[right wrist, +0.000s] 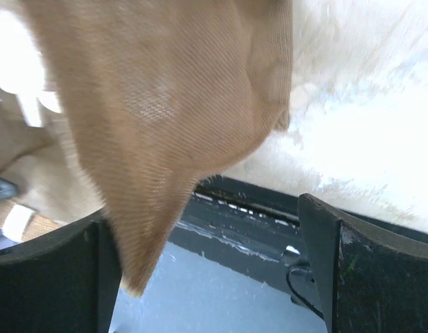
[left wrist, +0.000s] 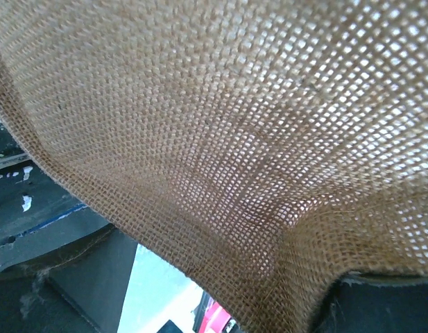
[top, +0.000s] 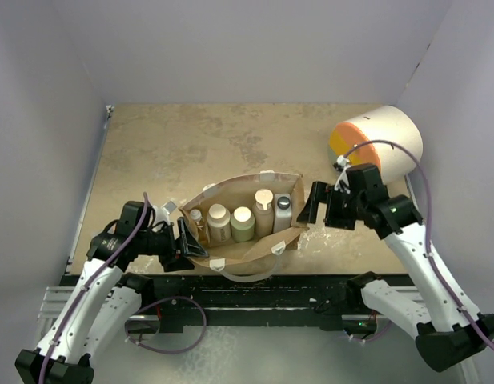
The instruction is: Take the personal care products out of the canvas bag
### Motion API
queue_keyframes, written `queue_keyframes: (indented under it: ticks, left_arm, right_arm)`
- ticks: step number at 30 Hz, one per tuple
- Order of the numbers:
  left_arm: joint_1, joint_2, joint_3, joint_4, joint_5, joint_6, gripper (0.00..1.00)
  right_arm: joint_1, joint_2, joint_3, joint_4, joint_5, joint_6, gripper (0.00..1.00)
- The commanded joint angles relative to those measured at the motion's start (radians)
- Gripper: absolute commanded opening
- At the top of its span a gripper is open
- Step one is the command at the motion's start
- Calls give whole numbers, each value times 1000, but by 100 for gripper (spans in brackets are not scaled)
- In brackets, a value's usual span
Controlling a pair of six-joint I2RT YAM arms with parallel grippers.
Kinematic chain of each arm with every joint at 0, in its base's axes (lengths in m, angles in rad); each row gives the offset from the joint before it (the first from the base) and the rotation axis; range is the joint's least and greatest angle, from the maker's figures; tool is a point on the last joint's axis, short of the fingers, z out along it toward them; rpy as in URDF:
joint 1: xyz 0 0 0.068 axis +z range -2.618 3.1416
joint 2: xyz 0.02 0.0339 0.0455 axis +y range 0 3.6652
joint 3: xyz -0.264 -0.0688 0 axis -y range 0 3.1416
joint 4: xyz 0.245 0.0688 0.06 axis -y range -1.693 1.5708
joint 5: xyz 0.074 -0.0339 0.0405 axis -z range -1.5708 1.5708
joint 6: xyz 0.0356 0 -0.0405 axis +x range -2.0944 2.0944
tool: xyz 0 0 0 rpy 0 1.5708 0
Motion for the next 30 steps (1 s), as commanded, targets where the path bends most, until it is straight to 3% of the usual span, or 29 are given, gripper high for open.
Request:
queue_keyframes:
  ticks: [1, 6, 10, 15, 21, 24, 30]
  left_arm:
    - [3, -2, 10, -65, -107, 4, 75]
    - [3, 35, 44, -63, -104, 20, 75]
    - [4, 72, 66, -44, -108, 32, 75]
    - [3, 111, 92, -42, -125, 43, 75]
    - [3, 125, 91, -25, -129, 31, 75]
    - [3, 143, 93, -12, -128, 30, 76]
    - [3, 181, 122, -24, -140, 61, 76]
  right_arm:
    - [-11, -1, 252, -36, 131, -141, 100]
    - [-9, 79, 511, -35, 27, -303, 99]
    - [63, 192, 589, -9, -68, -307, 91]
    - [330, 316, 628, 15, 146, -241, 90]
    - [435, 435, 585, 16, 371, -168, 92]
    - [439, 429, 513, 97, 470, -164, 94]
    - [442, 404, 343, 290, 422, -254, 91]
